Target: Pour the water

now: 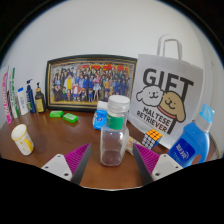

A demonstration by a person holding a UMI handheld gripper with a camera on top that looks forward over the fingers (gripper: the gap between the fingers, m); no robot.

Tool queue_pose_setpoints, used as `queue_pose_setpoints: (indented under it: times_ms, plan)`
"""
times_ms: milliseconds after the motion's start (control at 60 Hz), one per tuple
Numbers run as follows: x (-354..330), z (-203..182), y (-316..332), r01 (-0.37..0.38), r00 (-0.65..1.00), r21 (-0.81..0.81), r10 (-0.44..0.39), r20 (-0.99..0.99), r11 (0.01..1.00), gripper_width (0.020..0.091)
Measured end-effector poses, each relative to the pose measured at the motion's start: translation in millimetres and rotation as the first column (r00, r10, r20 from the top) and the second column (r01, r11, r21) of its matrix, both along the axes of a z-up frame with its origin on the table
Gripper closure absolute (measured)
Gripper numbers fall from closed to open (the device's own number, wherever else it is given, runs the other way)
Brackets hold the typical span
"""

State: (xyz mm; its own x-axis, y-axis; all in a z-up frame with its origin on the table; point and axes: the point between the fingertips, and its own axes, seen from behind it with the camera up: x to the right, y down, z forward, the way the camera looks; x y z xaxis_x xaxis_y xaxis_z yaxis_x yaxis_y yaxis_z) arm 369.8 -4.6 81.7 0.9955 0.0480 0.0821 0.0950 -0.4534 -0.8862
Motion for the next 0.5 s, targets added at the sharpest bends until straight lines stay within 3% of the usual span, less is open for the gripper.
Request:
queue_pose_setpoints:
  times_ms: [200, 267, 317, 500]
  plan:
    - [2, -23, 47, -0.021, 0.999, 0.019, 0.021, -0.038, 1.000, 0.0268]
    - [-2, -28, 54, -0.032, 0.998, 0.026, 0.034, -0.055, 0.999, 0.0386]
    - [-3, -31, 56, -0.032, 0.998, 0.031, 0.034, -0.057, 0.999, 0.0549]
    - [-3, -27, 58, -0.036, 0.998, 0.075, 0.040, -0.054, 0.997, 0.0644]
